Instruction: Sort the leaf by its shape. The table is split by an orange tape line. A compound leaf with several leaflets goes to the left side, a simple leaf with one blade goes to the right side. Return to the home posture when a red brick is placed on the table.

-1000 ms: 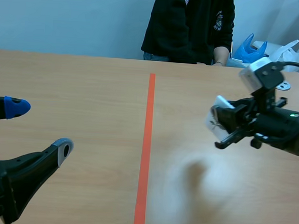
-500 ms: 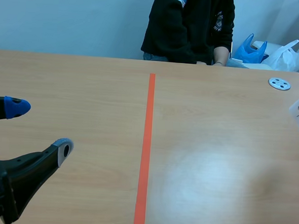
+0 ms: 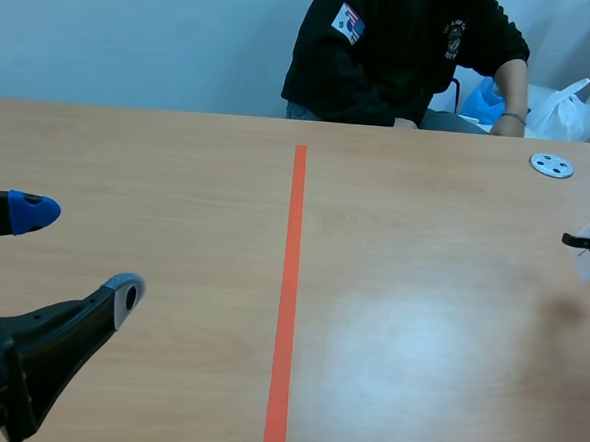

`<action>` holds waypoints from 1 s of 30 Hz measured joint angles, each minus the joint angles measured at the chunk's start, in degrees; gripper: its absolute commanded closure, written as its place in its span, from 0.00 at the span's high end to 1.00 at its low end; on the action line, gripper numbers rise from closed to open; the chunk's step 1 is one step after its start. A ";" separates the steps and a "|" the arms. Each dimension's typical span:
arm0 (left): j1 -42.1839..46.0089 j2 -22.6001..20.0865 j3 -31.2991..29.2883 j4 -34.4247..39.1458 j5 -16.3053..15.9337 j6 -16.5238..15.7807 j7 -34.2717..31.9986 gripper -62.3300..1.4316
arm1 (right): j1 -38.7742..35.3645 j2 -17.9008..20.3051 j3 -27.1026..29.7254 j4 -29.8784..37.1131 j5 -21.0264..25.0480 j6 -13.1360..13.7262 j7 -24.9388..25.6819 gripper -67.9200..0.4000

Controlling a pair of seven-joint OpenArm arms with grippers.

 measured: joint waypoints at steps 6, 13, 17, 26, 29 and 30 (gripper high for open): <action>0.00 0.00 0.00 0.00 0.00 0.00 0.00 1.00 | 4.42 -3.50 -3.74 -8.68 -2.60 -2.75 2.43 0.04; 0.00 0.00 0.00 0.00 0.00 0.00 0.00 1.00 | 3.82 -4.35 -3.63 -9.86 -2.54 -3.69 2.40 0.35; 0.00 0.00 0.00 0.00 0.00 0.00 0.00 1.00 | 3.80 -4.35 -3.63 -9.57 -2.56 -3.69 2.73 0.56; 0.00 0.00 0.00 0.00 0.00 0.02 0.00 1.00 | 2.36 -2.64 -3.43 -4.22 -2.51 -3.67 5.29 1.00; 0.00 0.00 0.00 0.00 0.00 0.00 0.00 1.00 | -1.36 -0.59 -1.88 3.23 -1.46 -3.23 0.85 1.00; 0.00 0.00 0.00 0.00 -0.02 0.00 0.00 1.00 | -3.13 0.13 -1.18 6.23 -1.33 -3.02 -0.39 1.00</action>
